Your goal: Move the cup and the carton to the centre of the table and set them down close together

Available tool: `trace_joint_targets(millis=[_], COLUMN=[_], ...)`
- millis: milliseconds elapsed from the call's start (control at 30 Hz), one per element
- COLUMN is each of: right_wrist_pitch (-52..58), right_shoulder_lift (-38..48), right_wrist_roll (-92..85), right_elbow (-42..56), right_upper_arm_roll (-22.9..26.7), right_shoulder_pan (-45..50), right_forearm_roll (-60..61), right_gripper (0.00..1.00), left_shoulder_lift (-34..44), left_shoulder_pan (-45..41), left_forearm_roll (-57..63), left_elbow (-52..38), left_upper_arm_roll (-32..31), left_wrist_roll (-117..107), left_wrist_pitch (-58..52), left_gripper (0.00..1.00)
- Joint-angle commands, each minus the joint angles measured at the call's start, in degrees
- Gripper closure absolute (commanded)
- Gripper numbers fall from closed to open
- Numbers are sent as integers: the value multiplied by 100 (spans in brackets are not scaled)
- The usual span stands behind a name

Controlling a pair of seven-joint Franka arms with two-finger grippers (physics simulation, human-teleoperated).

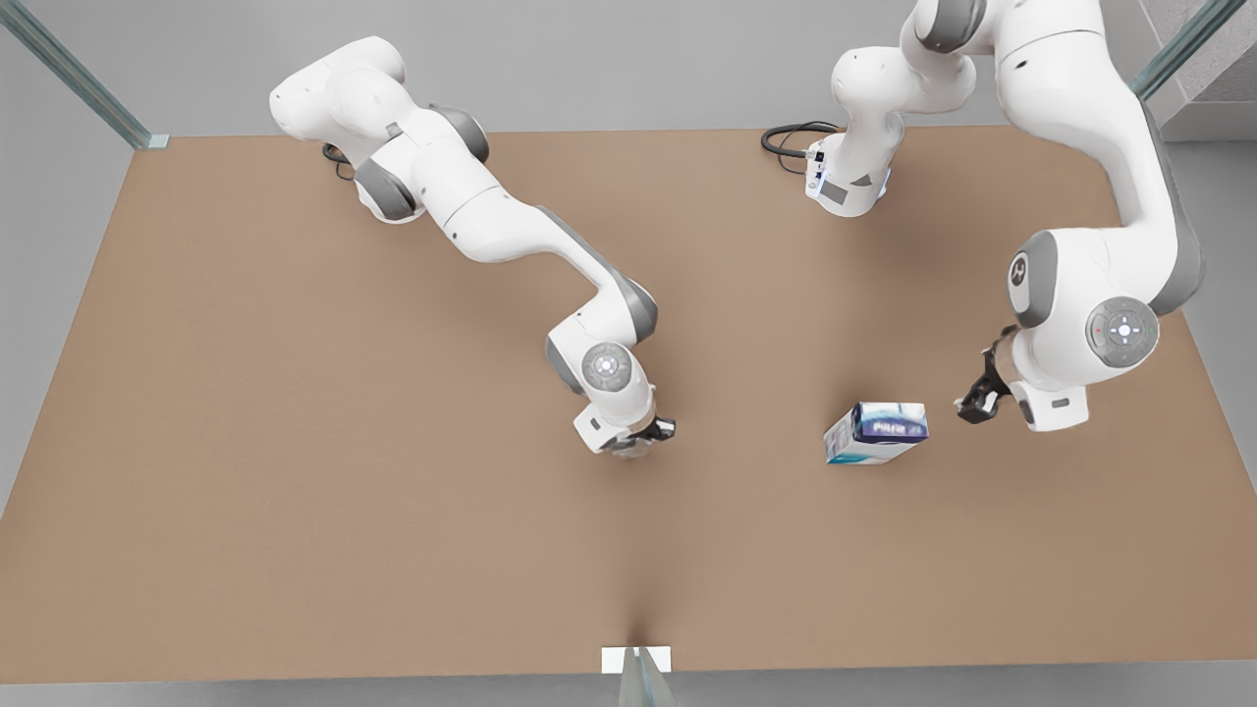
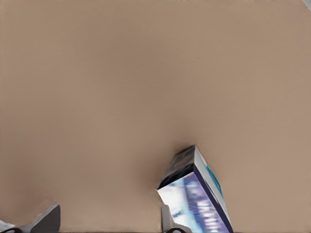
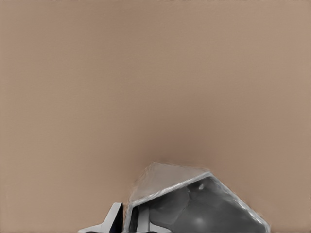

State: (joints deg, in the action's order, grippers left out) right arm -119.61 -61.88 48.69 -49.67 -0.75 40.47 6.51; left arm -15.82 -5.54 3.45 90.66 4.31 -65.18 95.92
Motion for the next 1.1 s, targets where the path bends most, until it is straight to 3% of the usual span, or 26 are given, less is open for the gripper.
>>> trace_joint_targets(millis=[0, 33, 67, 200, 633, 700, 800, 900, 967, 1067], right_wrist_pitch=[-1, -19, -19, -440, -80, 219, 219, 552, 1677, 2187], right_shoulder_lift=[1, 1, 1, -34, 405, 844, 1828, 3156, 3736, 4184], right_wrist_roll=[0, 0, 0, 9, -26, -26, -1195, -3322, -4113, -4271], right_elbow=[-7, -8, -8, -52, -183, -403, -1413, -2688, -2732, -2750], right_upper_arm_roll=[-4, 4, 48, 75, 101, 92, 444, 531, 1226, 1349], right_shoulder_pan=[5, 5, 49, 76, 76, 14, -205, -1146, -1295, -2059], right_forearm_roll=[0, 0, -9, 8, 52, 44, 105, 88, 9, -18], right_gripper=[34, 26, 24, 24, 24, 21, 0, 0, 0, 0], left_shoulder_lift=[0, 17, 17, 378, -220, -308, -334, -370, -422, -642], left_shoulder_pan=[0, 0, 0, 0, -167, -185, -193, -193, -193, -185], left_forearm_roll=[-222, -380, -652, -1171, -1654, -1725, -1857, -1918, -1918, -1909], left_elbow=[22, 22, 48, 1094, 1120, 1120, 1111, 1111, 1111, 1094], left_upper_arm_roll=[0, 0, 9, 62, 9, 9, 18, 18, 18, 35], left_wrist_roll=[-144, -583, -917, -1260, -1542, -1542, -1542, -1542, -1542, -1524], left_wrist_pitch=[32, 85, 138, 1527, 1825, 1940, 1957, 2107, 2168, 2274], left_gripper=[0, 0, 0, 0, 0, 0, 0, 0, 0, 0])
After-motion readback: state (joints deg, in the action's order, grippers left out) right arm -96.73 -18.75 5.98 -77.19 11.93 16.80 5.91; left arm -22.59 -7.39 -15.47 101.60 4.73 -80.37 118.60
